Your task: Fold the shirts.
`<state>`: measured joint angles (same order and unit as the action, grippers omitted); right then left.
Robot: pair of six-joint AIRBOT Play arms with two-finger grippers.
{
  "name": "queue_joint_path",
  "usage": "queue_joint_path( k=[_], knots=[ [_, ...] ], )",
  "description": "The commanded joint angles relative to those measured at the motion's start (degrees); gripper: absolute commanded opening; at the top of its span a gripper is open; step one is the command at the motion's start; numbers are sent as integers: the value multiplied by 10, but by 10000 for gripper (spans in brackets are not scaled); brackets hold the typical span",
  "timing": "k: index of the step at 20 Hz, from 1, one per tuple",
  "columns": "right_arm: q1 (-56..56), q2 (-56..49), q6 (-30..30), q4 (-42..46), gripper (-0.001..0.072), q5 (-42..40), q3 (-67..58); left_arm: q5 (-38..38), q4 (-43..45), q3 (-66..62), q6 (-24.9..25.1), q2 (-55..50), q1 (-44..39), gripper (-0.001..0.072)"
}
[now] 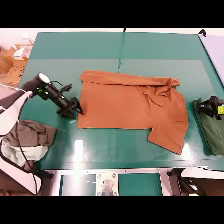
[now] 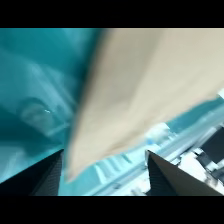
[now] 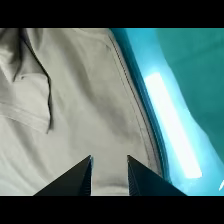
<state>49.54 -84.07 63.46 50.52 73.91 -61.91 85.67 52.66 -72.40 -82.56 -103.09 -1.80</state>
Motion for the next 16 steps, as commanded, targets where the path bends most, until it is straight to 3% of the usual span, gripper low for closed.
queue_joint_path(
  k=[1, 2, 3, 4, 5, 13, 16],
  knots=[
    [6, 4, -8, 0, 269, -20, 21, -47, -23, 41, 23, 1, -39, 389],
    [6, 4, -8, 1, 269, -22, 22, -46, -26, 41, 33, 0, -47, 211],
    [6, 4, -7, 0, 270, -22, 22, -45, -30, 41, 36, 1, -51, 109],
    [6, 4, -7, 0, 269, -22, 22, -44, -32, 41, 37, 1, -52, 110],
    [6, 4, -7, 0, 270, -23, 22, -43, -30, 40, 45, 3, -50, 22],
    [8, 4, -21, 0, 271, -10, 62, -99, 11, 69, 82, 116, 42, 21],
    [8, 4, -31, 0, 314, -24, 127, -138, 14, 95, 98, 113, 59, 21]
  ],
)
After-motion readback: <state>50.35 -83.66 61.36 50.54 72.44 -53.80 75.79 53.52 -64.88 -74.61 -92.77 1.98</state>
